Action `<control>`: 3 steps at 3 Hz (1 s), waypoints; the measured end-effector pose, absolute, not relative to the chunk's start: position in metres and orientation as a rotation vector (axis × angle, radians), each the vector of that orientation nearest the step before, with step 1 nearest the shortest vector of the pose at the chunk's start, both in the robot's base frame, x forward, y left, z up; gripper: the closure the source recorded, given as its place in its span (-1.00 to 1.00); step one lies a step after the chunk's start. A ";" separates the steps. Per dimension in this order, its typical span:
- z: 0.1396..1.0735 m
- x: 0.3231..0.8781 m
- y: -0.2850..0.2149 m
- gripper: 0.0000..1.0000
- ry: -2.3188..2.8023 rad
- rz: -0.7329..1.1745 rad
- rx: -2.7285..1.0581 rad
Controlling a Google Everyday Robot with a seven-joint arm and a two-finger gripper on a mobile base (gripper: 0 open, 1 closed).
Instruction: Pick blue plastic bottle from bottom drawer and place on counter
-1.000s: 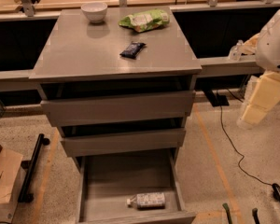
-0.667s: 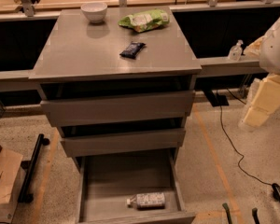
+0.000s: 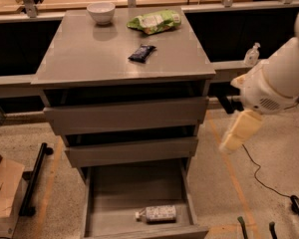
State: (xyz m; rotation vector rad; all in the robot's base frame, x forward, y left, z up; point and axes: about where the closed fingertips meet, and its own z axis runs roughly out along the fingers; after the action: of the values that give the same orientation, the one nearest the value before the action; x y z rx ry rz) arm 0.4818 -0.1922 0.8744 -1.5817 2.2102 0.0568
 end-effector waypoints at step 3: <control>0.767 0.518 -0.160 -1.00 2.181 0.246 -1.545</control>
Offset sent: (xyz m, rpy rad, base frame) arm 0.0236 0.0211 -0.0442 0.0726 -0.0014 0.0218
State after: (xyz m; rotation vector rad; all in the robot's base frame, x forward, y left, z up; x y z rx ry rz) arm 0.5179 -0.1598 0.7672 -1.5453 2.1815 0.2462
